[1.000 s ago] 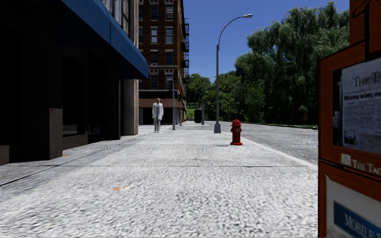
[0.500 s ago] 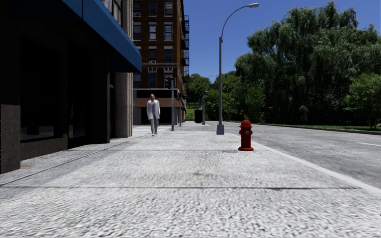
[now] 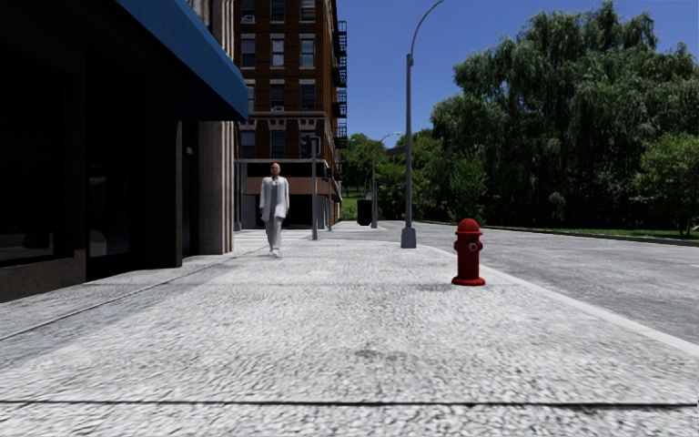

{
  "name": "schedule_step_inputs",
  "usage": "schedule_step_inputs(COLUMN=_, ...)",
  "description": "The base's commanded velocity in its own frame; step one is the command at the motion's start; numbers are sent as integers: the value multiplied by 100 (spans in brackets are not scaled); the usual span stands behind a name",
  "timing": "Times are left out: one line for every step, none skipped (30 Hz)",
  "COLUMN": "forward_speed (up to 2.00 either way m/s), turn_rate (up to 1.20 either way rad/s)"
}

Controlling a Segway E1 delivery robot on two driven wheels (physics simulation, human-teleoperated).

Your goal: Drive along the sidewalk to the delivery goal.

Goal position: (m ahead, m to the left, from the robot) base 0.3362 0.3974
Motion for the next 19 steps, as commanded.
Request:
schedule_step_inputs(forward_speed=0, turn_rate=0)
schedule_step_inputs(forward_speed=0, turn_rate=0)
schedule_step_inputs(forward_speed=0, turn_rate=0)
schedule_step_inputs(forward_speed=0, turn_rate=0)
schedule_step_inputs(forward_speed=0, turn_rate=0)
schedule_step_inputs(forward_speed=0, turn_rate=0)
schedule_step_inputs(forward_speed=0, turn_rate=0)
schedule_step_inputs(forward_speed=0, turn_rate=0)
schedule_step_inputs(forward_speed=0, turn_rate=0)
schedule_step_inputs(forward_speed=0, turn_rate=0)
schedule_step_inputs(forward_speed=0, turn_rate=0)
schedule_step_inputs(forward_speed=0, turn_rate=0)
schedule_step_inputs(forward_speed=0, turn_rate=0)
schedule_step_inputs(forward_speed=0, turn_rate=0)
schedule_step_inputs(forward_speed=0, turn_rate=0)
schedule_step_inputs(forward_speed=0, turn_rate=0)
schedule_step_inputs(forward_speed=0, turn_rate=0)
schedule_step_inputs(forward_speed=0, turn_rate=0)
schedule_step_inputs(forward_speed=0, turn_rate=0)
